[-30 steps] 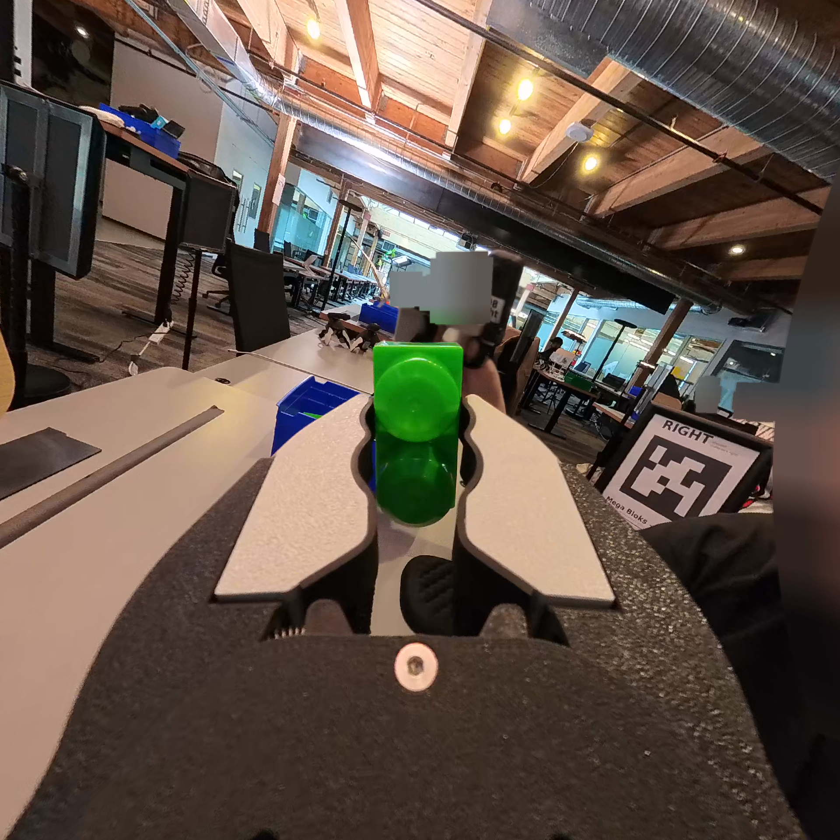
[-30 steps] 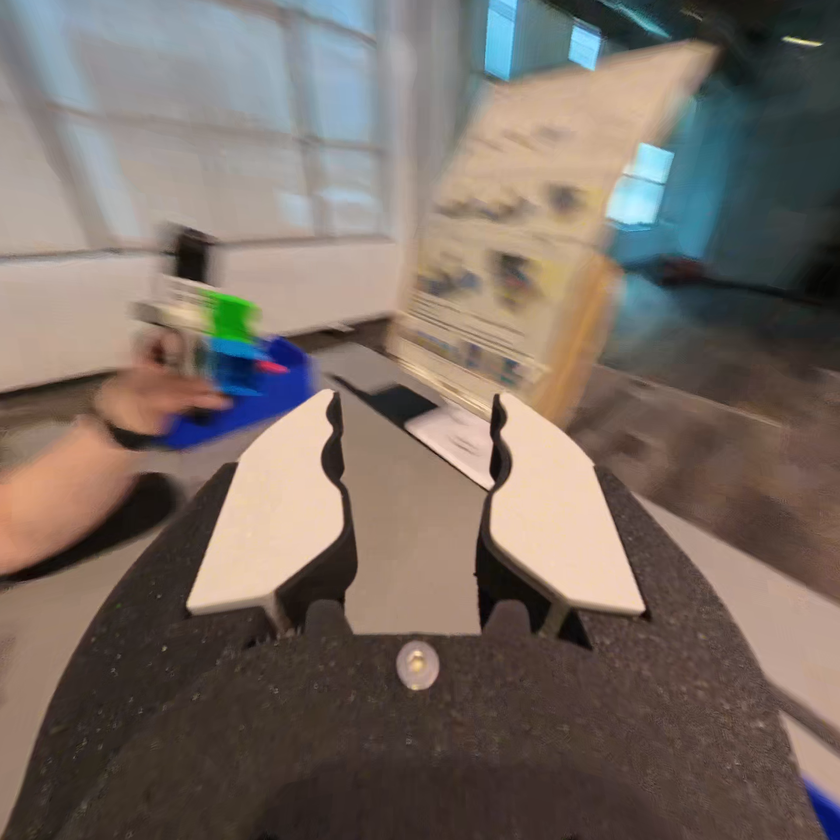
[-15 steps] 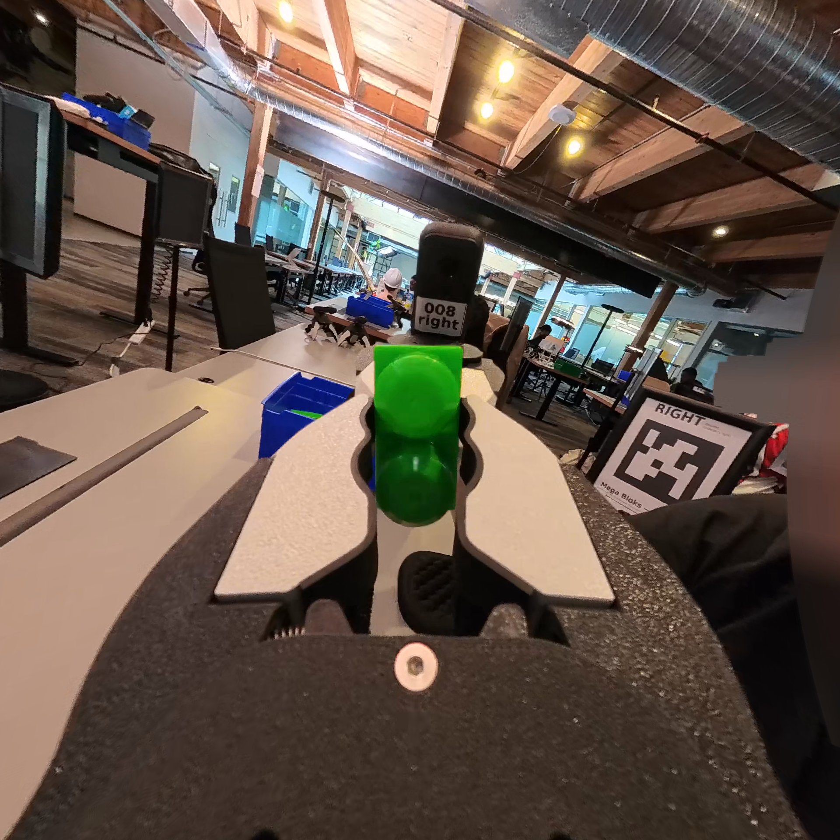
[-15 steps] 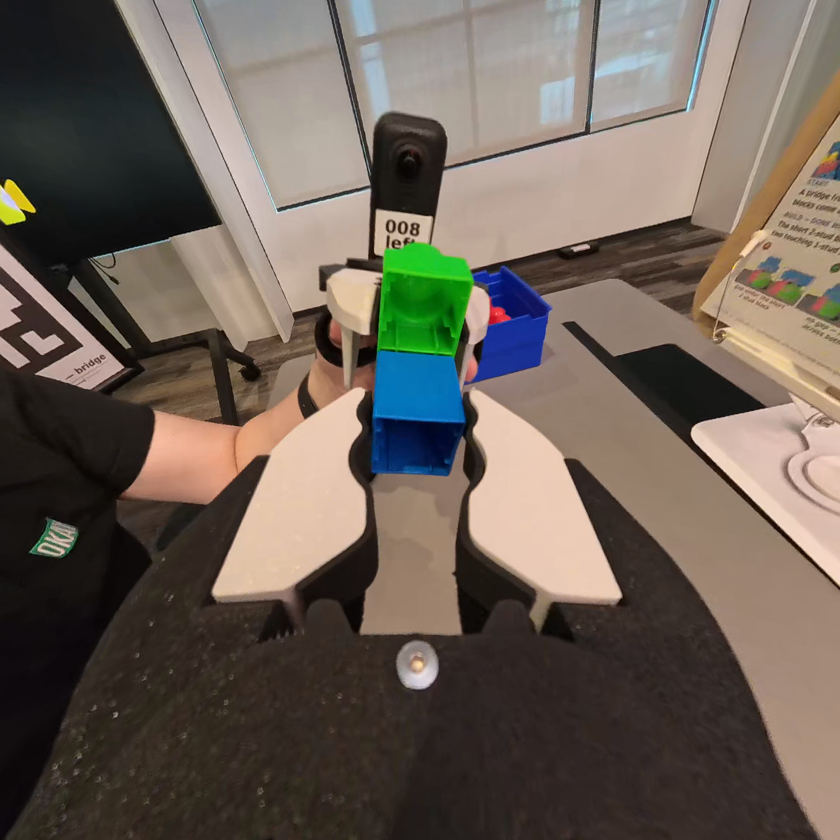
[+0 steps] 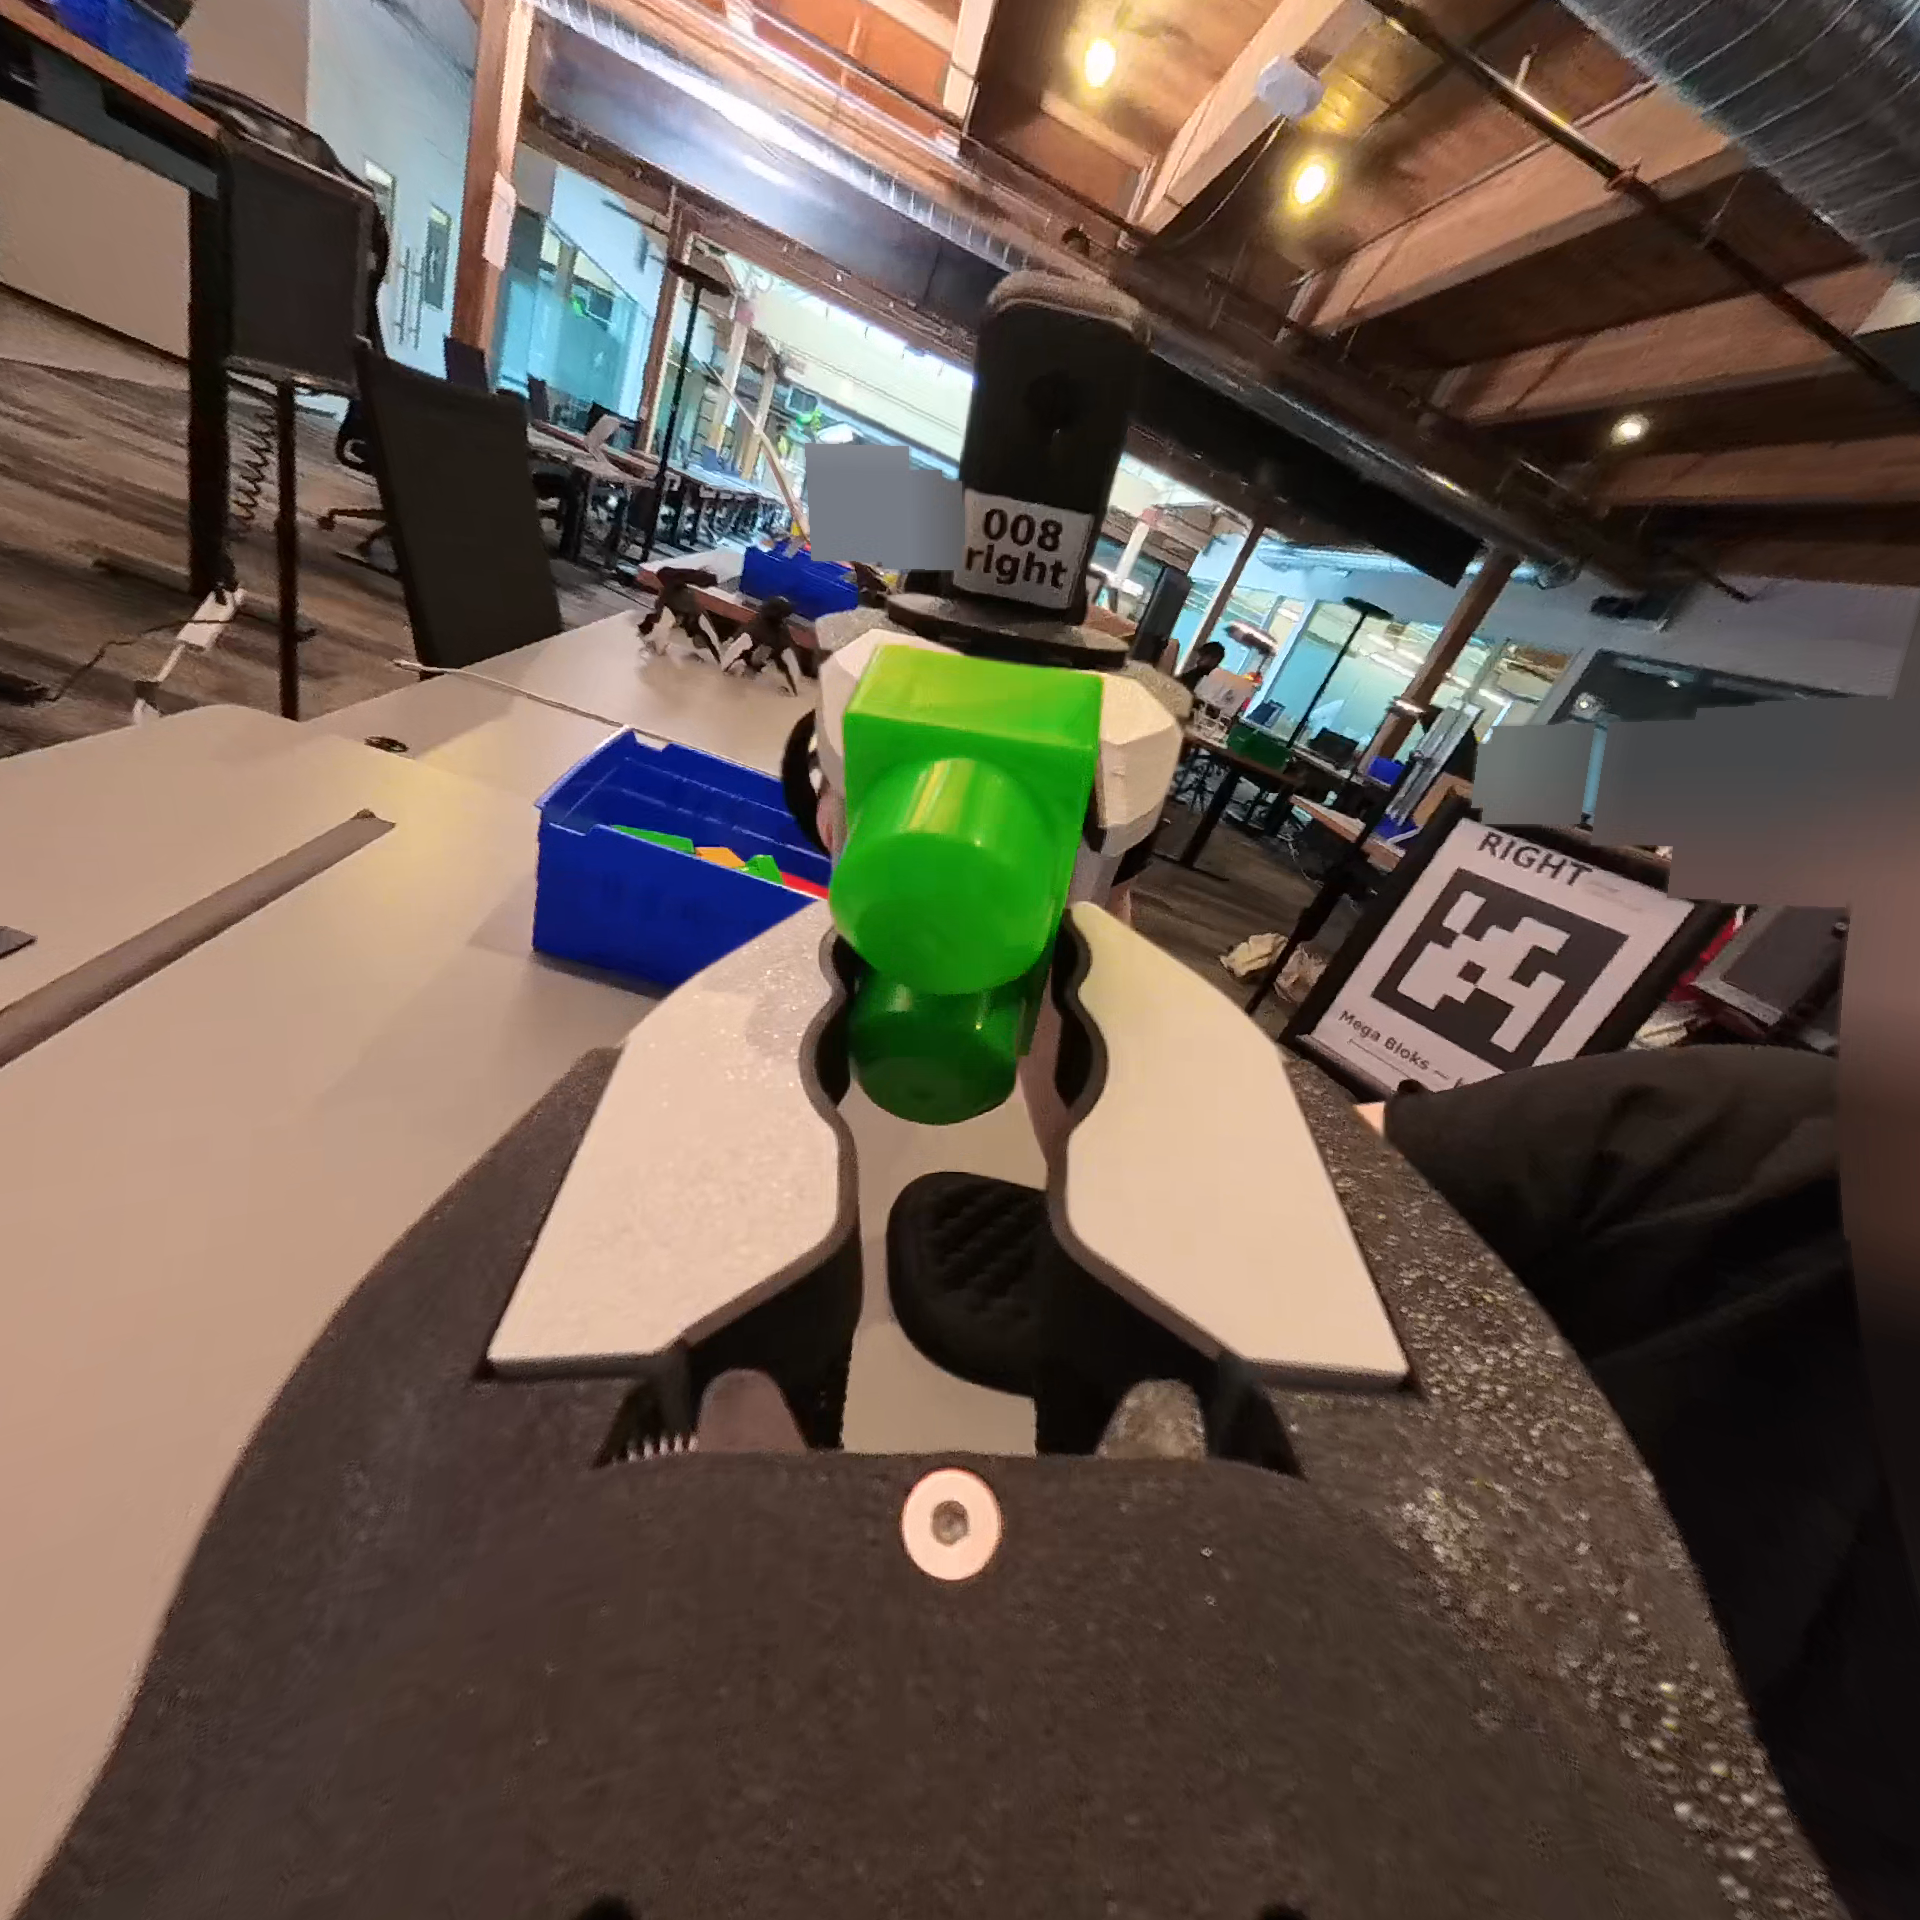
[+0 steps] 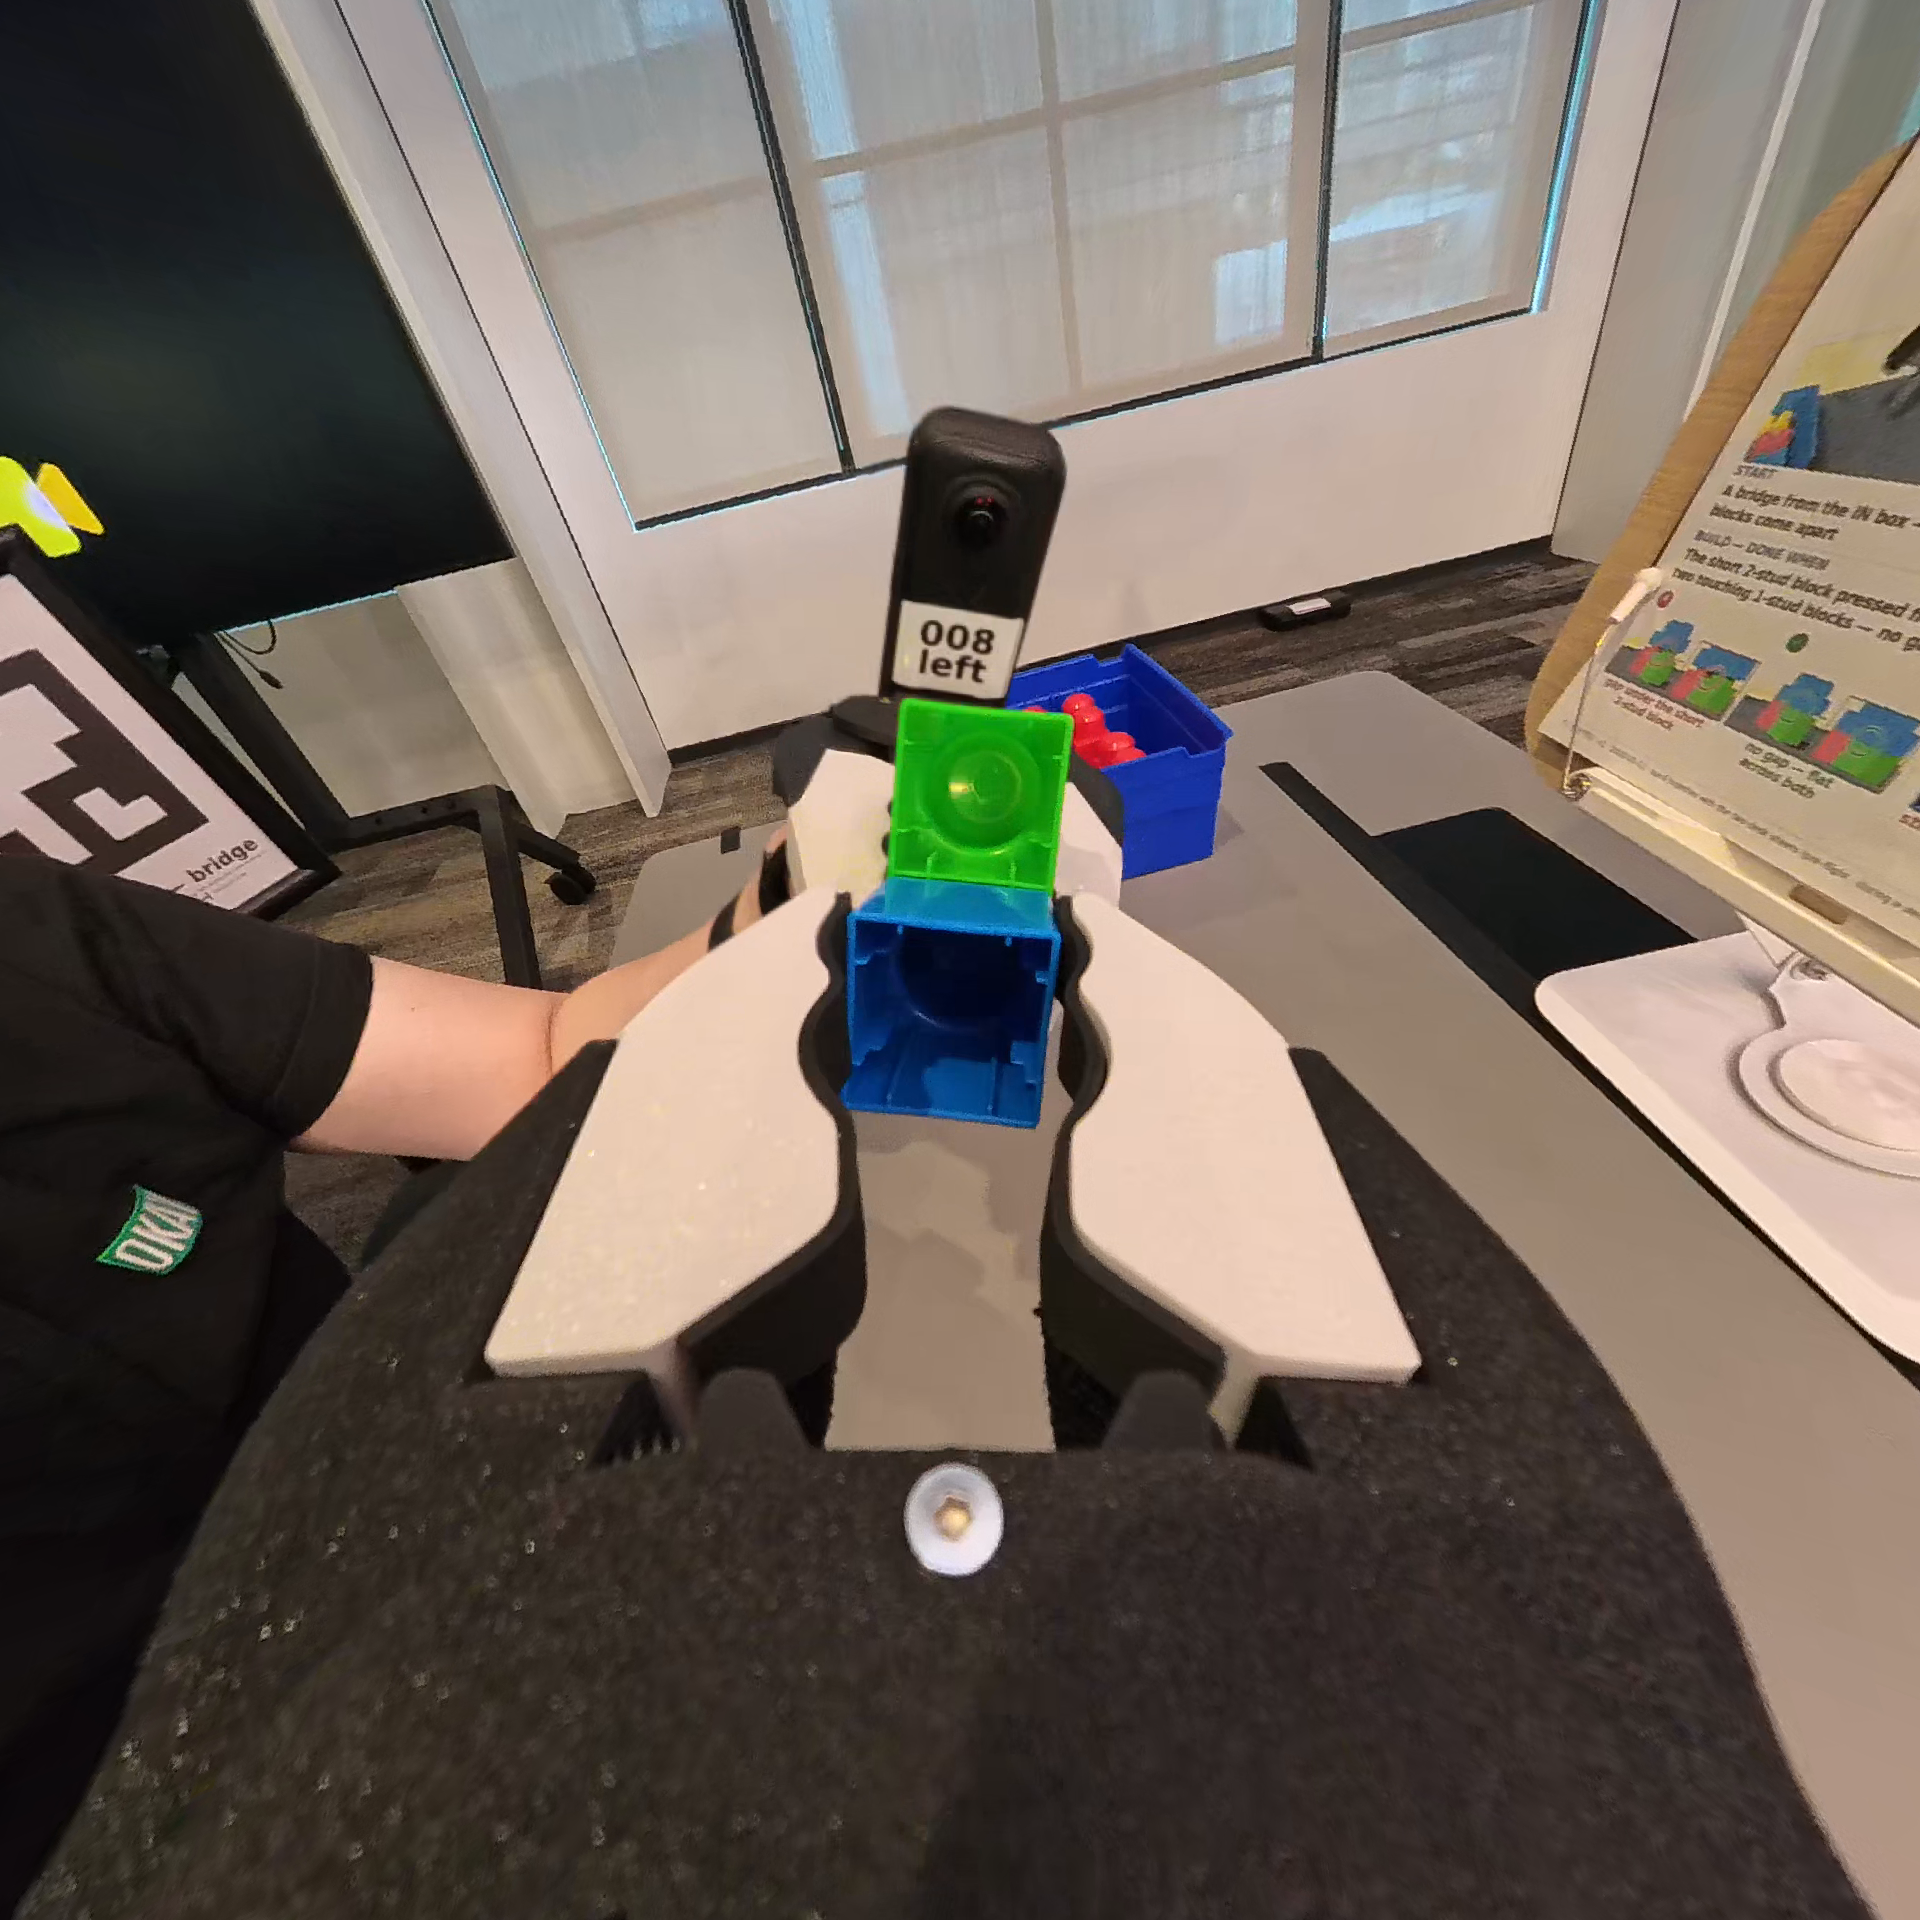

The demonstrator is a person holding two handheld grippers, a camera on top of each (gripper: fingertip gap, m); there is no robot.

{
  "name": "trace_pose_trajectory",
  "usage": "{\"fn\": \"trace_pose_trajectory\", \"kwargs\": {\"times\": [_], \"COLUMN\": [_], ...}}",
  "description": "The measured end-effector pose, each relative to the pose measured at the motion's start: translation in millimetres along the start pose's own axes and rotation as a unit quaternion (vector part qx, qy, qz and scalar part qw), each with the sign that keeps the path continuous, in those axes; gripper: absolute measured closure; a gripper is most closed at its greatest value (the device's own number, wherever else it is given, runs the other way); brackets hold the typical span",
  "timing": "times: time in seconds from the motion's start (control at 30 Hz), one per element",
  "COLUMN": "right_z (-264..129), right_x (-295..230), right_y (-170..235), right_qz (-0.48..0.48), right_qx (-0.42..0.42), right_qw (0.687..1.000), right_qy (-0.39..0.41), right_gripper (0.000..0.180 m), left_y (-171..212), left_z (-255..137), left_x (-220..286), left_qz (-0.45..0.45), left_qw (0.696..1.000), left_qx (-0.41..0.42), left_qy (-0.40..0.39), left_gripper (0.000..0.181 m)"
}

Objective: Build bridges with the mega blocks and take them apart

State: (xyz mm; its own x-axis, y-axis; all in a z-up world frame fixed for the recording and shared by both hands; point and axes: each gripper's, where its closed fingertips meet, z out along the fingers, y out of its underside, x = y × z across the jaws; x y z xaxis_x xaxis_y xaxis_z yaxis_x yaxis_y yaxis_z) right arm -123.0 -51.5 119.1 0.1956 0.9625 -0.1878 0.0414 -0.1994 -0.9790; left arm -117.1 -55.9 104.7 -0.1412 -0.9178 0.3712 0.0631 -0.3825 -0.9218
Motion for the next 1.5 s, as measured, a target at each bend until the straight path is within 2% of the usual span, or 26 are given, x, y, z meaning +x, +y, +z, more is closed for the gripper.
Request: {"fn": "trace_pose_trajectory", "kwargs": {"times": [0.13,0.2,0.23,0.27,0.53,0.9,1.0,1.07,1.17,1.2,1.27,1.33,1.37,1.43,1.5], "right_z": [0,2,3,3,2,-4,-44,-69,-111,-135,-205,-290,-328,-380,-400], "right_x": [0,2,2,-1,-5,-4,7,15,31,41,74,101,109,118,128], "right_y": [2,8,12,12,6,-3,-25,-24,-21,-18,1,41,67,121,159], "right_qz": [0.017,0.025,0.022,0.013,0.026,0.030,0.043,0.040,0.014,0.002,-0.005,0.051,0.102,0.202,0.256], "right_qx": [0.001,-0.016,-0.028,-0.029,-0.008,0.010,0.072,0.064,0.037,0.025,-0.017,-0.065,-0.083,-0.108,-0.107], "right_qw": [1.000,1.000,0.999,0.999,0.999,0.999,0.996,0.997,0.994,0.987,0.942,0.866,0.827,0.769,0.756], "right_qy": [-0.012,-0.010,-0.009,-0.019,-0.037,-0.037,-0.019,0.008,0.099,0.160,0.335,0.493,0.547,0.597,0.593], "right_gripper": [0.143,0.129,0.130,0.143,0.144,0.144,0.144,0.144,0.144,0.144,0.144,0.144,0.144,0.144,0.144], "left_y": [1,0,-2,-3,-7,-10,-27,-39,-49,-52,-54,-53,-51,-46,-41], "left_z": [0,-1,-1,-1,-2,-7,-33,-51,-65,-67,-67,-65,-63,-58,-54], "left_x": [-1,1,1,1,7,7,4,4,12,15,20,24,23,21,19], "left_qz": [0.009,0.008,0.005,0.006,0.014,0.043,0.030,0.032,0.047,0.050,0.052,0.050,0.048,0.041,0.037], "left_qw": [1.000,1.000,1.000,1.000,1.000,0.999,0.999,0.998,0.997,0.996,0.996,0.996,0.997,0.998,0.998], "left_qx": [-0.007,-0.004,0.000,0.002,0.011,-0.005,0.027,0.047,0.061,0.066,0.071,0.068,0.065,0.053,0.043], "left_qy": [-0.005,-0.004,-0.004,-0.008,0.002,-0.029,-0.028,-0.035,-0.029,-0.027,-0.018,-0.007,-0.006,-0.005,-0.005], "left_gripper": [0.145,0.145,0.145,0.145,0.145,0.146,0.145,0.145,0.145,0.145,0.145,0.145,0.145,0.145,0.145]}}
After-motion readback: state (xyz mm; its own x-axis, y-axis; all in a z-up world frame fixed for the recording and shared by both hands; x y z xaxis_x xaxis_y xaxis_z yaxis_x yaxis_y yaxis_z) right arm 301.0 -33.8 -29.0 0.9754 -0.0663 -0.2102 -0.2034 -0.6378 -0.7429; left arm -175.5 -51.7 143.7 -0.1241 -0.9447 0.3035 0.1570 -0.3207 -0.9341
